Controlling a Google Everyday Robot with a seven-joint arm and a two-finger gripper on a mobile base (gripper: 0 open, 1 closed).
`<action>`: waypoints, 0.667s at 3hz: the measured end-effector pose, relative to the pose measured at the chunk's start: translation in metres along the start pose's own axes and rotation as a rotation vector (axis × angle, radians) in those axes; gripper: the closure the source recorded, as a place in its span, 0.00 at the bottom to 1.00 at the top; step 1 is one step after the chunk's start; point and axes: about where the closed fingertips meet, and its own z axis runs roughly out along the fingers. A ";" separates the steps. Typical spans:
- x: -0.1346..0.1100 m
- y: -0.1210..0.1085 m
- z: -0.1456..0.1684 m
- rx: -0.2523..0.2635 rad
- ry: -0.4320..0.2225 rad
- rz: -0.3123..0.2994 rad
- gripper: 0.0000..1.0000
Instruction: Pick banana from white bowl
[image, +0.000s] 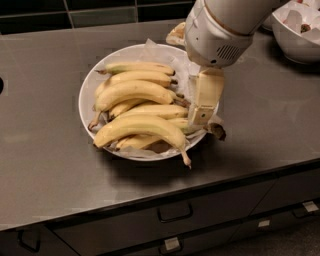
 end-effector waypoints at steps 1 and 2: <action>-0.019 0.005 0.019 0.005 -0.035 -0.011 0.00; -0.026 0.004 0.027 -0.001 -0.033 -0.021 0.03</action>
Offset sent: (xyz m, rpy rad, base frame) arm -0.0017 0.0352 -0.0264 0.0477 0.0079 0.0262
